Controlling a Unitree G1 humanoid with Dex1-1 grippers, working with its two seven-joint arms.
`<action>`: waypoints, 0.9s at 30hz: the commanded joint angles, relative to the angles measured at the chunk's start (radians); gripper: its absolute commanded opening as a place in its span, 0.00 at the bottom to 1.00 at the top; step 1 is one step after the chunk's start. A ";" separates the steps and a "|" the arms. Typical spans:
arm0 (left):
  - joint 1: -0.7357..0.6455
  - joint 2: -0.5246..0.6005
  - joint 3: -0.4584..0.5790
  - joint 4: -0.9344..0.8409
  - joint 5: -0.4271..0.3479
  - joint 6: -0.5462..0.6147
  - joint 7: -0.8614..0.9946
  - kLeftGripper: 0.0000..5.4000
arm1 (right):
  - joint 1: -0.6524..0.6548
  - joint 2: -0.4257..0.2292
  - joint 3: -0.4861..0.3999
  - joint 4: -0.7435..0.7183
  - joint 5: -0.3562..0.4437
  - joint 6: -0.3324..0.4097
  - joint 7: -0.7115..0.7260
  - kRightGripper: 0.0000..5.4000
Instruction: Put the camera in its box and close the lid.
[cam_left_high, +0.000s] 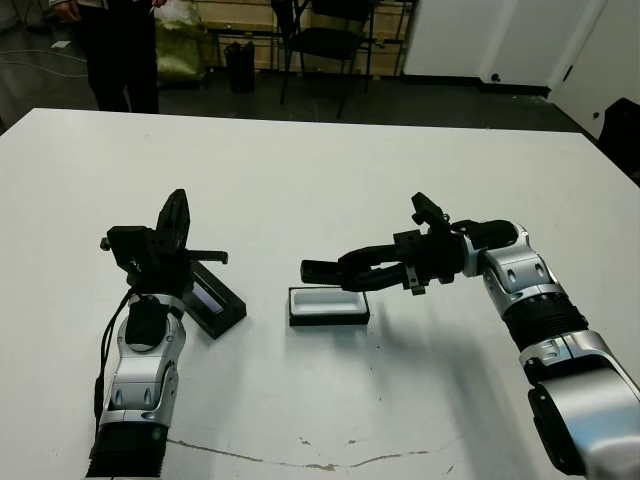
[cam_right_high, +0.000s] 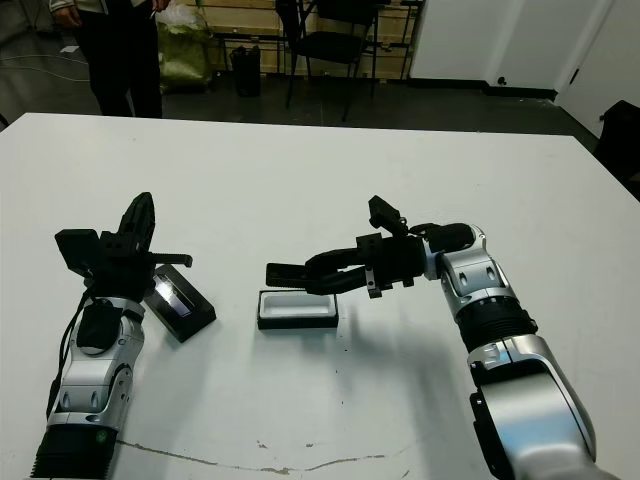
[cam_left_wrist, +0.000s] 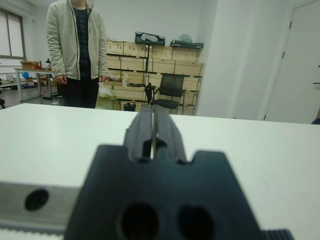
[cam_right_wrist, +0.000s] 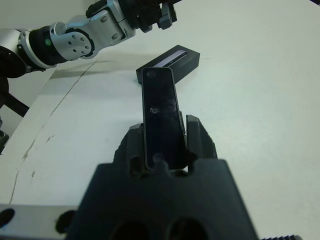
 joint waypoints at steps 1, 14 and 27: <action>0.019 0.002 -0.001 -0.007 0.011 0.037 0.013 0.00 | 0.018 -0.019 -0.002 -0.029 0.009 0.054 0.004 0.12; 0.022 0.002 -0.003 -0.007 0.015 0.031 0.015 0.00 | -0.010 0.000 0.024 0.061 -0.067 -0.045 -0.046 0.12; 0.021 0.000 -0.004 -0.006 0.024 0.032 0.022 0.00 | -0.064 0.014 0.079 0.106 -0.143 -0.003 -0.086 0.12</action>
